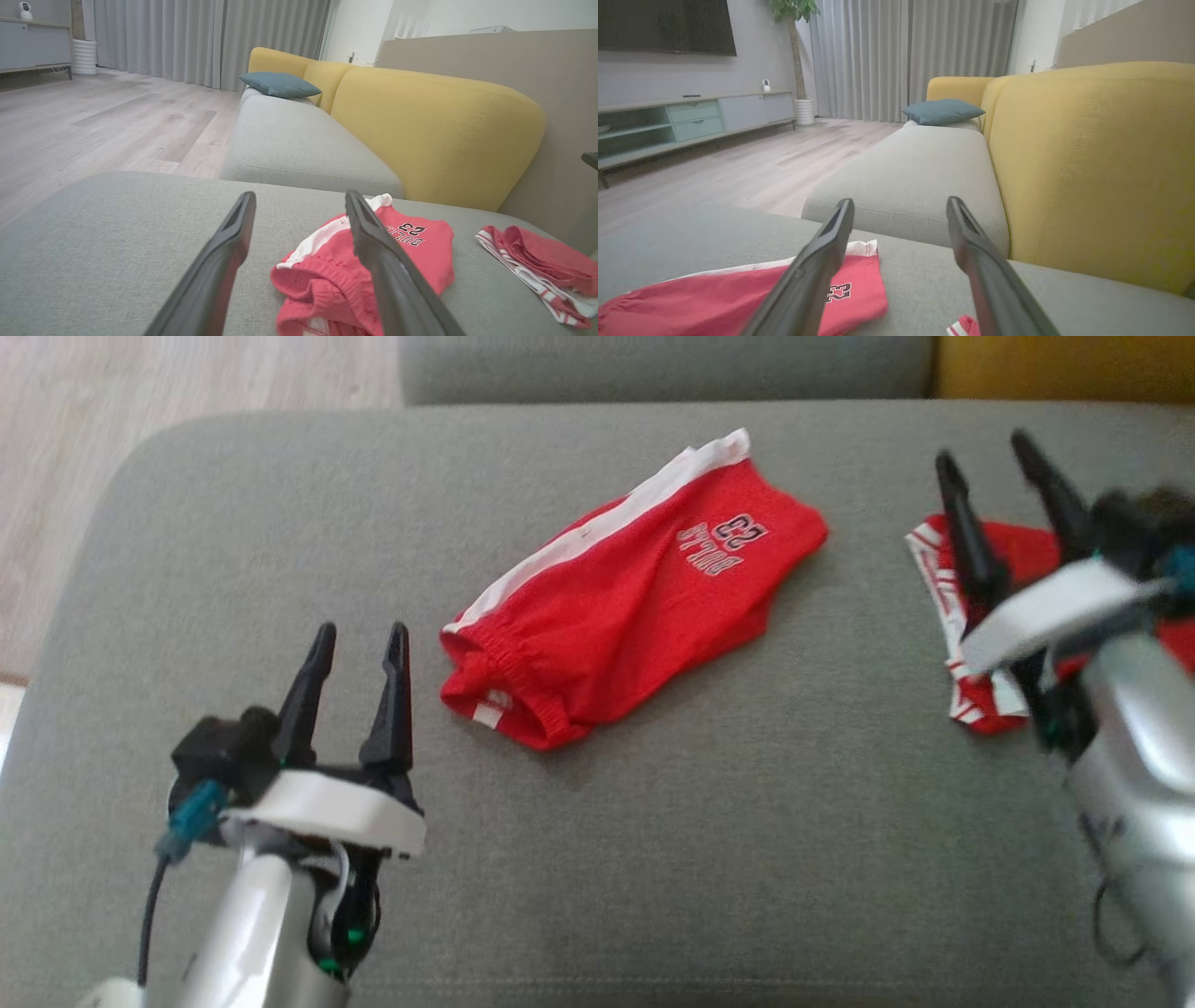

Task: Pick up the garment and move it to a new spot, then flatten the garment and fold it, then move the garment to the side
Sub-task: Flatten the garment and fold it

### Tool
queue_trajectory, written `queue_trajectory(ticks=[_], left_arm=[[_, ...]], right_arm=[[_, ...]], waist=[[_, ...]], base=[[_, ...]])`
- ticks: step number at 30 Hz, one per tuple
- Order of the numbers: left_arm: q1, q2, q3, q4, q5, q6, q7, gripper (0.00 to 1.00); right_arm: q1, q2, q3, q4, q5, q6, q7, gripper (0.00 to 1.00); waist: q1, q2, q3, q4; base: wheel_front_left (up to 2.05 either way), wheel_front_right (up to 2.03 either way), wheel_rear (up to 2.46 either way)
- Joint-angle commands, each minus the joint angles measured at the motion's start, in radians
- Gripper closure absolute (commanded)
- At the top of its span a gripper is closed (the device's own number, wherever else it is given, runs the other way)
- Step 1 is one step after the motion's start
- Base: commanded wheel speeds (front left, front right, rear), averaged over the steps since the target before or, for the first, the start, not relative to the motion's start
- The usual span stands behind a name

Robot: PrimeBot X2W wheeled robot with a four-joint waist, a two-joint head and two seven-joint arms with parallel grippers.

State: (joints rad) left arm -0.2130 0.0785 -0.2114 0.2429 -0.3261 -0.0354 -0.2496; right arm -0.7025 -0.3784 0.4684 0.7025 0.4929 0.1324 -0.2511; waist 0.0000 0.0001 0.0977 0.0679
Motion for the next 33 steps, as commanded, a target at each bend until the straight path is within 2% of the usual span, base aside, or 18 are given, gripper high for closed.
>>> queue_trajectory(ticks=[1, 2, 8, 15, 21, 33], left_arm=[[-0.02, 0.004, 0.04, -0.042, 0.007, 0.001, -0.012, 0.0], [0.01, -0.004, 0.047, -0.058, 0.016, 0.001, -0.012, 0.0], [0.088, -0.021, 0.056, -0.097, 0.045, 0.004, -0.012, 0.0], [0.138, -0.027, 0.068, -0.108, 0.068, 0.009, -0.012, 0.0], [0.155, -0.028, 0.057, -0.111, 0.086, 0.013, -0.012, 0.0], [0.136, -0.028, 0.039, -0.115, 0.07, 0.024, -0.012, 0.0]], right_arm=[[0.023, 0.014, -0.01, -0.038, -0.014, -0.002, -0.01, 0.0], [0.102, 0.047, -0.078, -0.093, -0.064, -0.002, -0.01, 0.0], [0.327, 0.17, -0.257, -0.243, -0.205, -0.002, -0.011, 0.0], [0.485, 0.286, -0.371, -0.363, -0.315, -0.002, -0.003, 0.0], [0.54, 0.317, -0.398, -0.419, -0.349, -0.002, 0.024, 0.0], [0.557, 0.327, -0.414, -0.462, -0.352, -0.002, 0.066, 0.0]], waist=[[0.0, -0.0001, -0.026, -0.024], [0.0, -0.0001, -0.041, -0.036], [0.0, -0.0001, -0.07, -0.062], [0.0, -0.0001, -0.083, -0.078], [0.0, -0.0001, -0.086, -0.086], [0.0, -0.0001, -0.071, -0.075]], base=[[0.0, 0.0, 0.0], [0.0, 0.0, 0.0], [0.0, 0.0, 0.0], [0.0, 0.0, 0.0], [0.0, 0.0, 0.0], [0.0, 0.0, 0.0]])
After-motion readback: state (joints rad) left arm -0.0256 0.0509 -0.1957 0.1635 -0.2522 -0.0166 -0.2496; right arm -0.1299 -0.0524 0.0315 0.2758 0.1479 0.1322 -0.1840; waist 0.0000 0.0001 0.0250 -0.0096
